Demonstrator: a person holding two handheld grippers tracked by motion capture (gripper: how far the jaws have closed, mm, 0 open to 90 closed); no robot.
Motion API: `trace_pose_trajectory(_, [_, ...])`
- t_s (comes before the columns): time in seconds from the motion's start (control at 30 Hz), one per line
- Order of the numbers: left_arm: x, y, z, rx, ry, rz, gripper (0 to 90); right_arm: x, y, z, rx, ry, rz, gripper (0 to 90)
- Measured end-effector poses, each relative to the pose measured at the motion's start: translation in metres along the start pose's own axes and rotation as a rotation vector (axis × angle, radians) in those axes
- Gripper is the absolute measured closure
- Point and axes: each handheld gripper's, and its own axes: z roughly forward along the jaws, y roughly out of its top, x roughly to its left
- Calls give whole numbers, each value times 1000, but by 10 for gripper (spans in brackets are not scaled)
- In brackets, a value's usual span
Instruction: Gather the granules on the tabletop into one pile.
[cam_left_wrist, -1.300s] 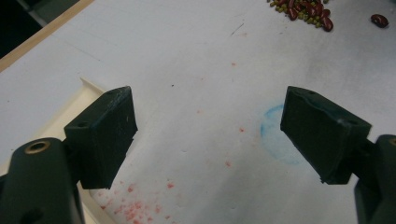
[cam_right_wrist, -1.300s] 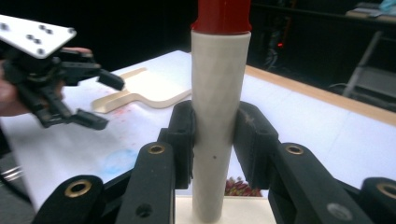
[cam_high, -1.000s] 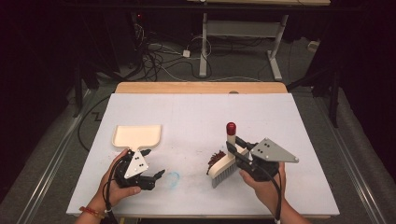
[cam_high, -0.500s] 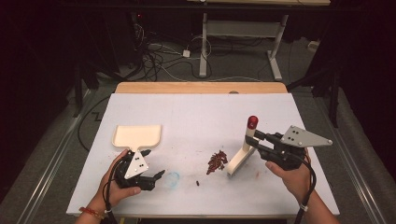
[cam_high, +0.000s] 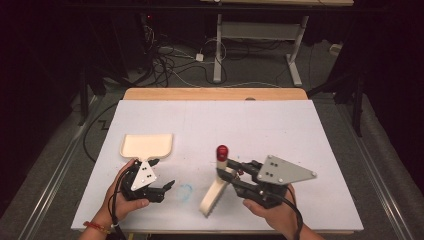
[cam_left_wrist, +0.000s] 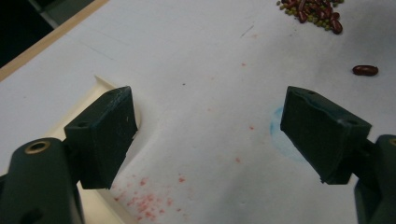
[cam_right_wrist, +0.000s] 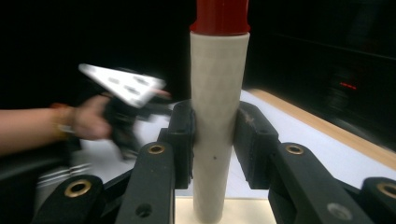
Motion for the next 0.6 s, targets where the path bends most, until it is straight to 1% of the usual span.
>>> trace_pose_trajectory(0.03, [2, 0, -1, -6, 6, -7, 175, -1, 3, 8, -17, 58, -20, 696])
trace_pose_trajectory(0.07, [4, -1, -3, -14, 13, -15, 175, -3, 4, 16, -23, 112, -42, 696])
trace_pose_trajectory(0.13, [8, -1, -5, -24, 25, -31, 175, -8, 5, 34, 6, 212, -68, 695])
trace_pose_trajectory(0.17, [10, -2, -6, -30, 29, -41, 175, -11, 4, 42, 12, 252, -96, 694])
trace_pose_trajectory(0.2, [12, -3, -7, -30, 32, -48, 175, -14, 2, 50, 30, 294, -110, 695])
trace_pose_trajectory(0.23, [13, -4, -8, -32, 36, -56, 175, -19, 0, 57, 49, 326, -127, 694])
trace_pose_trajectory(0.27, [14, -4, -9, -37, 39, -63, 175, -23, -2, 64, 65, 344, -148, 694])
trace_pose_trajectory(0.33, [15, -5, -10, -37, 40, -65, 175, -33, -8, 75, 98, 386, -157, 695])
trace_pose_trajectory(0.37, [15, -5, -10, -34, 39, -63, 175, -39, -11, 79, 113, 389, -165, 695])
trace_pose_trajectory(0.4, [14, -5, -11, -36, 39, -63, 175, -46, -15, 81, 119, 395, -159, 695])
trace_pose_trajectory(0.5, [13, -6, -11, -37, 36, -67, 175, -65, -24, 79, 103, 402, -113, 695])
trace_pose_trajectory(0.6, [13, -6, -11, -33, 33, -68, 175, -80, -28, 68, 90, 389, -112, 696])
